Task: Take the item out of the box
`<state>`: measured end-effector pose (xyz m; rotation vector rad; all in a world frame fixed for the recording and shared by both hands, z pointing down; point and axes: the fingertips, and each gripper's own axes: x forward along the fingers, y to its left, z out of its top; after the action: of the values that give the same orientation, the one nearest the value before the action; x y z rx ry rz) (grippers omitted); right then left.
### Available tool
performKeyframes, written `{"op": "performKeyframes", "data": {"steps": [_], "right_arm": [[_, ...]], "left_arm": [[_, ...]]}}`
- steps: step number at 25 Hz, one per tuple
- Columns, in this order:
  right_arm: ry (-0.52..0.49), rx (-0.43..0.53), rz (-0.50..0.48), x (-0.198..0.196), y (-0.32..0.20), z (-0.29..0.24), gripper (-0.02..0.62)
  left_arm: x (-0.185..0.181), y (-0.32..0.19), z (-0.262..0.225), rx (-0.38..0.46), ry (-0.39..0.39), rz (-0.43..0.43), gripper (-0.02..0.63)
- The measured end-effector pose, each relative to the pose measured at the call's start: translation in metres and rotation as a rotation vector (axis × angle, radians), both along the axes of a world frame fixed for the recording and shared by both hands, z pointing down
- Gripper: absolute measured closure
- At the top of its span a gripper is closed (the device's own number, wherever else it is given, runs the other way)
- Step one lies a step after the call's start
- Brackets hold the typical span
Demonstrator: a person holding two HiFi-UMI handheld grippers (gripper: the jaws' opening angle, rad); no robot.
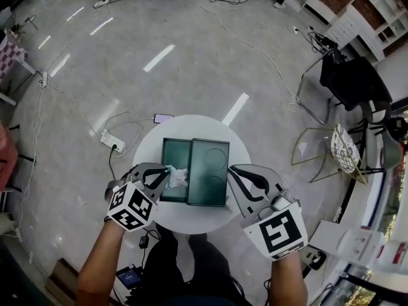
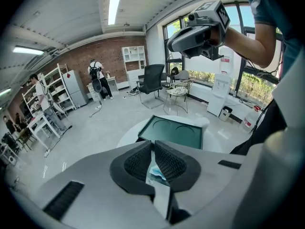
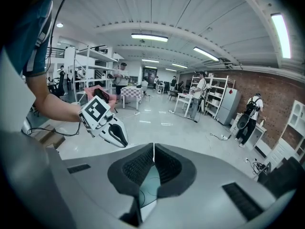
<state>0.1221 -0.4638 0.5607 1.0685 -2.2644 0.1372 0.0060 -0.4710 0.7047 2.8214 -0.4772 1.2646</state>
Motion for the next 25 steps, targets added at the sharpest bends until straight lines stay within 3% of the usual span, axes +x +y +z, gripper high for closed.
{"op": "performKeyframes", "data": {"steps": [8,25], "right_arm": [[-0.004,-0.023,-0.004,0.01,-0.015,0.044,0.557],[-0.018,-0.068,0.005,0.021,-0.047,0.119,0.555]], "left_arm": [[0.01,-0.003,0.059,-0.053,-0.04,0.022,0.58],[0.026,-0.008,0.17,-0.149,-0.131,0.114,0.431]]}}
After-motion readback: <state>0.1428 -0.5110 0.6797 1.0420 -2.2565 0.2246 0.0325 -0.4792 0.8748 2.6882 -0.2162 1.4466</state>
